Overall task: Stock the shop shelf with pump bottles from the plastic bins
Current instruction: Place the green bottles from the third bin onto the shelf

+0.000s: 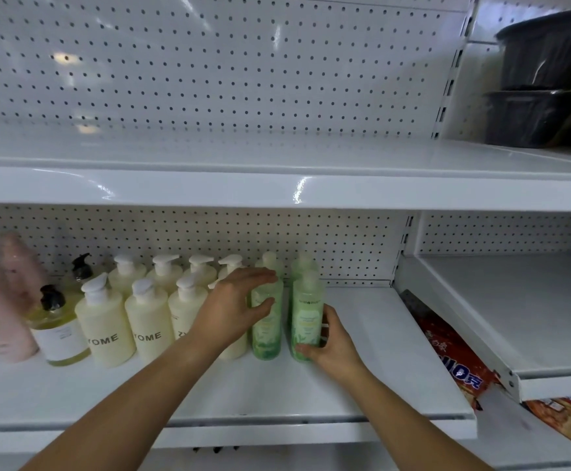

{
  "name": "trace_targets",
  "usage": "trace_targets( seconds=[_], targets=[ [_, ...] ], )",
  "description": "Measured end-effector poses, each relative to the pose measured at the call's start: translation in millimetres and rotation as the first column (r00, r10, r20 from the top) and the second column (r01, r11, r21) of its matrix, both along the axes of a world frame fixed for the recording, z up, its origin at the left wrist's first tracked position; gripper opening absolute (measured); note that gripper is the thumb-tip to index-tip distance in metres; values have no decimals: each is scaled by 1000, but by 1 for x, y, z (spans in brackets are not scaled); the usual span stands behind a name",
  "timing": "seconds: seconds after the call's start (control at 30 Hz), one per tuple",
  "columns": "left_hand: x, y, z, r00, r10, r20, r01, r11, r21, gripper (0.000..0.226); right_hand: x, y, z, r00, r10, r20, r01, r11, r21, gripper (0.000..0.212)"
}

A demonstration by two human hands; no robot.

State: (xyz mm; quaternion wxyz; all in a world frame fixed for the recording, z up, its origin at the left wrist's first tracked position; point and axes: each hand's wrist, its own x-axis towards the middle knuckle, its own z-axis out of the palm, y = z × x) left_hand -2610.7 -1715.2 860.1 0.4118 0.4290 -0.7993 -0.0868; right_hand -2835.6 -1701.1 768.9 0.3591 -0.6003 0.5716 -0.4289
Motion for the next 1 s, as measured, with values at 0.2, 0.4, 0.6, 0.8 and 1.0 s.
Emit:
trace_targets(
  seconds=[0.2, 0.4, 0.6, 0.8, 1.0],
  targets=[
    [3, -4, -6, 998, -17, -60, 19, 1000, 24, 44, -2, -6, -13, 997, 6, -79, -5, 1000, 8, 62],
    [3, -5, -11, 995, -4, -98, 9, 999, 51, 51, 0, -7, -12, 990, 5, -140, -3, 1000, 19, 58],
    [4, -7, -10, 996, -16, -91, 20, 999, 35, 51, 1, -5, -10, 986, 2, -165, 4, 999, 37, 59],
    [3, -6, -11, 996, -26, -83, 28, 999, 18, 51, 4, 0, -3, 981, -18, -192, 33, 996, 77, 65],
    [6, -2, 0, 999, -49, -7, 49, 997, 56, 49, 1, 6, 5, 972, -6, -236, 37, 991, 128, 72]
  ],
)
